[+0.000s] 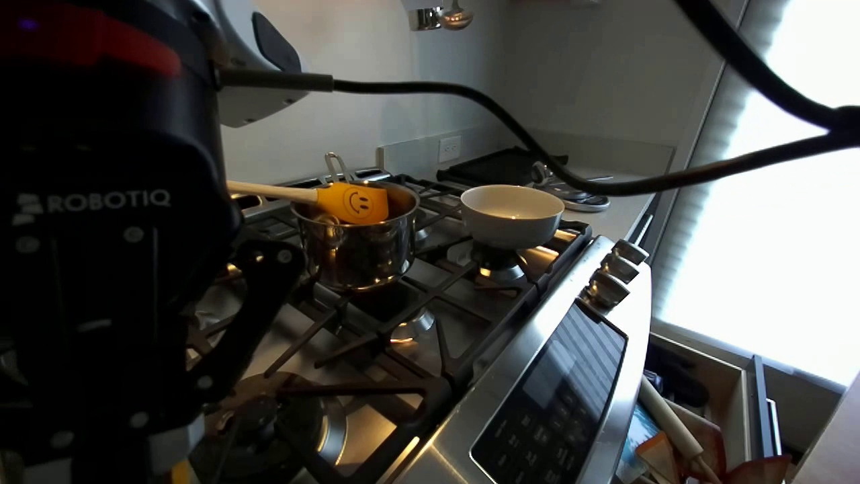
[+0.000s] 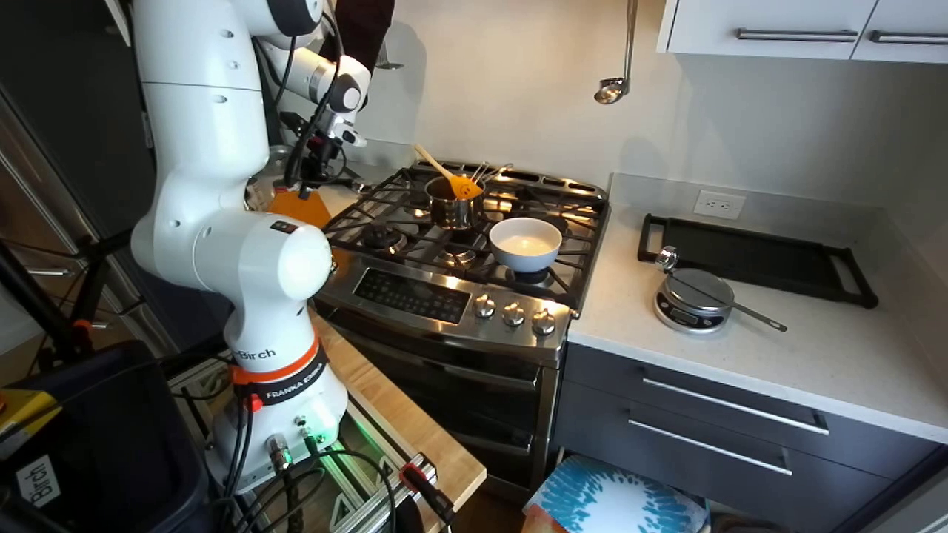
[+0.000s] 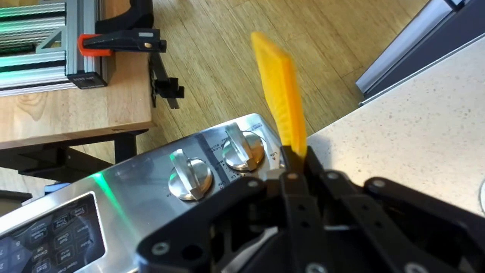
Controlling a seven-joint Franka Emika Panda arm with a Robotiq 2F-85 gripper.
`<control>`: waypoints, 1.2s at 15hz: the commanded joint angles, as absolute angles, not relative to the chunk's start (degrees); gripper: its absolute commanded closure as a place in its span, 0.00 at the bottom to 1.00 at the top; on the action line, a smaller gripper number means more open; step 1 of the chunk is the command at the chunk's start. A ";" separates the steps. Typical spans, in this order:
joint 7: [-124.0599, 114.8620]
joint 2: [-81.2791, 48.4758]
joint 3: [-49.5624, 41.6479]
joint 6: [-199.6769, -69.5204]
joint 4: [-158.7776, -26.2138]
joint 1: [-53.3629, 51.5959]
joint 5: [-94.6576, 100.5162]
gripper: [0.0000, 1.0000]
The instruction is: Move the rubber placemat from the right rear plate onto the left front plate of the stove
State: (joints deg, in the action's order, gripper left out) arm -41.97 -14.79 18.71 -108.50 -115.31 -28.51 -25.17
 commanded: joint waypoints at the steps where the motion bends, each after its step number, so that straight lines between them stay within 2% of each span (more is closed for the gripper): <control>1: -42.53 -17.44 18.27 -106.12 -111.91 -27.99 -18.33 0.99; 7: -33.30 -21.17 16.34 -105.06 -104.58 -27.82 -1.28 0.99; 18: -15.69 -35.05 13.14 -92.57 -89.06 -27.97 6.41 0.99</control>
